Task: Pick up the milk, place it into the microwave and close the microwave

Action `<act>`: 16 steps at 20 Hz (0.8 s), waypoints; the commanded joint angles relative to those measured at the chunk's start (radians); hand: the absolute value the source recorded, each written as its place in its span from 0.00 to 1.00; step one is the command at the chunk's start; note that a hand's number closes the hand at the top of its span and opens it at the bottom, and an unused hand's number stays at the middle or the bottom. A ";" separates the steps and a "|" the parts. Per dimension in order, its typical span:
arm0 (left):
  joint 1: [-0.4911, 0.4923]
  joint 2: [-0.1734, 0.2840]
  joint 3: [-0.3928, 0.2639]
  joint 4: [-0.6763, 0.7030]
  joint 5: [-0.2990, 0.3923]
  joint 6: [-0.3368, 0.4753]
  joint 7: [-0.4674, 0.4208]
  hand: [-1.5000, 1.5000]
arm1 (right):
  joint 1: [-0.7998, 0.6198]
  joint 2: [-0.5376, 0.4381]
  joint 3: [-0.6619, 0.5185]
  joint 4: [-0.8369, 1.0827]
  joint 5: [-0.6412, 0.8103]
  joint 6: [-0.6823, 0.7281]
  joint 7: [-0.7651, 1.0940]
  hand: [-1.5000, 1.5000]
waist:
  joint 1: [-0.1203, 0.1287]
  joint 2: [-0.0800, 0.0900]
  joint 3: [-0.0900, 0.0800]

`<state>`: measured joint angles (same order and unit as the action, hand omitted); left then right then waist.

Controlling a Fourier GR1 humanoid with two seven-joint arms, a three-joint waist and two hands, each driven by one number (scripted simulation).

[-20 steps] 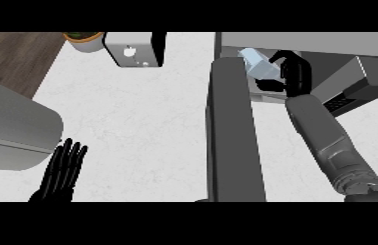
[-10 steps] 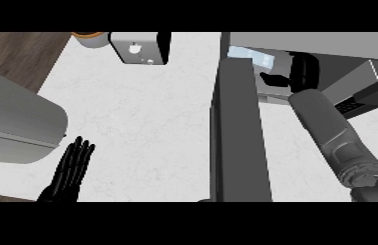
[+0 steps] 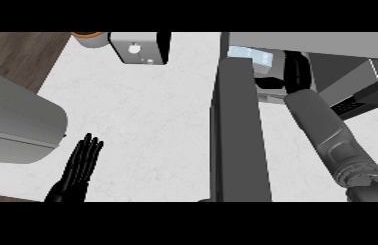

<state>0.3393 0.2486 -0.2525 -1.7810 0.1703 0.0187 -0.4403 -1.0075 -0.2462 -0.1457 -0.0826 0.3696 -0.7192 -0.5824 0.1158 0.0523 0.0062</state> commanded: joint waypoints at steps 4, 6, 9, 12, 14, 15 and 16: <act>0.013 -0.018 -0.041 -0.013 -0.020 -0.008 -0.025 0.00 | 0.029 0.017 -0.063 -0.039 -0.066 0.120 -0.104 0.00 | -0.011 -0.008 0.000; 0.013 -0.016 -0.051 -0.050 -0.009 -0.007 0.027 0.00 | 0.068 0.053 -0.087 -0.055 -0.091 0.129 -0.166 0.00 | -0.018 -0.010 0.001; -0.004 -0.035 -0.056 0.006 -0.034 0.001 -0.018 0.00 | 0.086 0.056 -0.114 -0.042 -0.116 0.149 -0.177 0.00 | -0.026 -0.011 -0.001; -0.004 -0.012 -0.038 -0.024 -0.007 -0.024 0.004 0.00 | 0.124 0.048 -0.138 -0.047 -0.140 0.205 -0.233 0.00 | -0.033 -0.014 0.000; 0.019 -0.033 -0.063 -0.004 -0.054 -0.002 -0.051 0.00 | 0.130 0.059 -0.158 -0.047 -0.161 0.233 -0.239 0.00 | -0.042 -0.021 -0.002; -0.020 -0.029 -0.040 -0.015 -0.038 0.006 0.001 0.00 | 0.128 0.030 -0.171 -0.046 -0.174 0.264 -0.232 0.00 | -0.050 -0.021 -0.001; 0.006 -0.008 -0.049 -0.033 -0.034 -0.019 -0.003 0.00 | 0.153 0.041 -0.176 -0.047 -0.180 0.285 -0.257 0.00 | -0.054 -0.026 -0.002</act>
<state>0.3435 0.2320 -0.2958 -1.8025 0.1426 0.0080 -0.4507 -0.8924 -0.2049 -0.2912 -0.1277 0.2214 -0.4983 -0.7949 0.0765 0.0333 0.0050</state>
